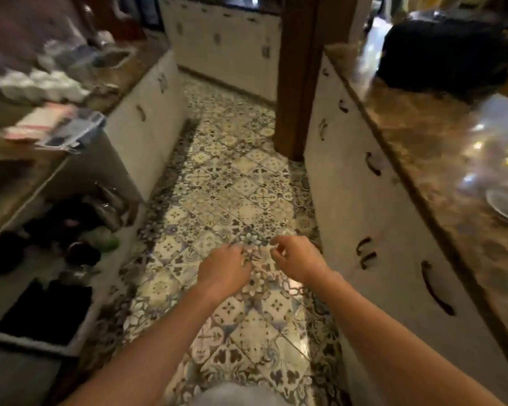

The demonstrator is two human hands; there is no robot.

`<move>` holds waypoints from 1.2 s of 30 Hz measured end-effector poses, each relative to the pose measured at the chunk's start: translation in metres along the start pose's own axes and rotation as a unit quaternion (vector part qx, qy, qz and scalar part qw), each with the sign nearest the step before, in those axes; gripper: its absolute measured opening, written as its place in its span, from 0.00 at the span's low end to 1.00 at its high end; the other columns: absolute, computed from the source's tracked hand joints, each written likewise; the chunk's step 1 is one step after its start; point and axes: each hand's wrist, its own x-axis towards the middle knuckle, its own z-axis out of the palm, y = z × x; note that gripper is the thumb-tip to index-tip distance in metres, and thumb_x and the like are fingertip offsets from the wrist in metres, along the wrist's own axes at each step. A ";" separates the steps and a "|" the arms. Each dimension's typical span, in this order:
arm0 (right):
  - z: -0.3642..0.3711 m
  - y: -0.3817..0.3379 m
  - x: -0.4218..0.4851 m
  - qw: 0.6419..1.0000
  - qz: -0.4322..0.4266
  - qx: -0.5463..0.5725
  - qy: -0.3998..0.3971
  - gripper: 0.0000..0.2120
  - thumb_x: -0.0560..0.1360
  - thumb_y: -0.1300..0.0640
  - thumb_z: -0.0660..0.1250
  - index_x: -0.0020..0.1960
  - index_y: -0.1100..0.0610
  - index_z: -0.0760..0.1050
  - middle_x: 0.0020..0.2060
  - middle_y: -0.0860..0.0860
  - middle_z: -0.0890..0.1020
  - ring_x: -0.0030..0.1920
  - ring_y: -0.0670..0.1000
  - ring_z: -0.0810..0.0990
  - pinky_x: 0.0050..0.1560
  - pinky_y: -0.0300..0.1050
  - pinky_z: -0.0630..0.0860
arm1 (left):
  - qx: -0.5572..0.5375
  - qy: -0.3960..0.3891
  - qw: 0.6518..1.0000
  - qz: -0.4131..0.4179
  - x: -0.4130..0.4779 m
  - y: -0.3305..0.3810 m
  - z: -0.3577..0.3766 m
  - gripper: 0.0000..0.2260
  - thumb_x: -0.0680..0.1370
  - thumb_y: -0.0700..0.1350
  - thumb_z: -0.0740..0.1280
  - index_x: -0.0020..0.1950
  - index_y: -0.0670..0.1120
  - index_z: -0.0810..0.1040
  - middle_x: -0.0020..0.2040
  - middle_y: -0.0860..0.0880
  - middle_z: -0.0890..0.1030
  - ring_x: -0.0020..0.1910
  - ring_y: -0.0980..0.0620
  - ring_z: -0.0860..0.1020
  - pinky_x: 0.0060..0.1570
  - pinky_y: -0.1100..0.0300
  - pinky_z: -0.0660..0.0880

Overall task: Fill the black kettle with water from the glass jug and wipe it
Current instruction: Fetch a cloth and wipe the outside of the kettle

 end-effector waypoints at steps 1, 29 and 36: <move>0.006 -0.022 0.026 0.999 -0.028 -0.010 -0.023 0.13 0.82 0.50 0.62 0.61 0.53 0.79 0.50 0.52 0.86 0.51 0.55 0.84 0.53 0.55 0.81 | 0.000 0.014 0.999 -0.036 0.005 -0.027 -0.012 0.16 0.80 0.56 0.61 0.64 0.49 0.75 0.59 0.47 0.79 0.57 0.45 0.78 0.53 0.51 0.78; -0.009 -0.276 0.633 0.951 -0.271 -0.076 -0.130 0.13 0.79 0.51 0.63 0.56 0.55 0.81 0.50 0.55 0.85 0.51 0.57 0.82 0.53 0.54 0.81 | -0.075 0.134 0.939 -0.307 0.400 -0.319 -0.189 0.08 0.78 0.52 0.63 0.50 0.49 0.76 0.47 0.50 0.77 0.44 0.50 0.76 0.39 0.55 0.71; 0.010 -0.319 0.801 0.939 -0.296 -0.122 -0.123 0.16 0.81 0.46 0.61 0.57 0.56 0.80 0.52 0.54 0.83 0.53 0.56 0.81 0.50 0.50 0.79 | -0.055 0.175 0.935 -0.304 0.552 -0.414 -0.222 0.12 0.79 0.57 0.61 0.49 0.50 0.76 0.47 0.50 0.77 0.47 0.47 0.78 0.45 0.51 0.77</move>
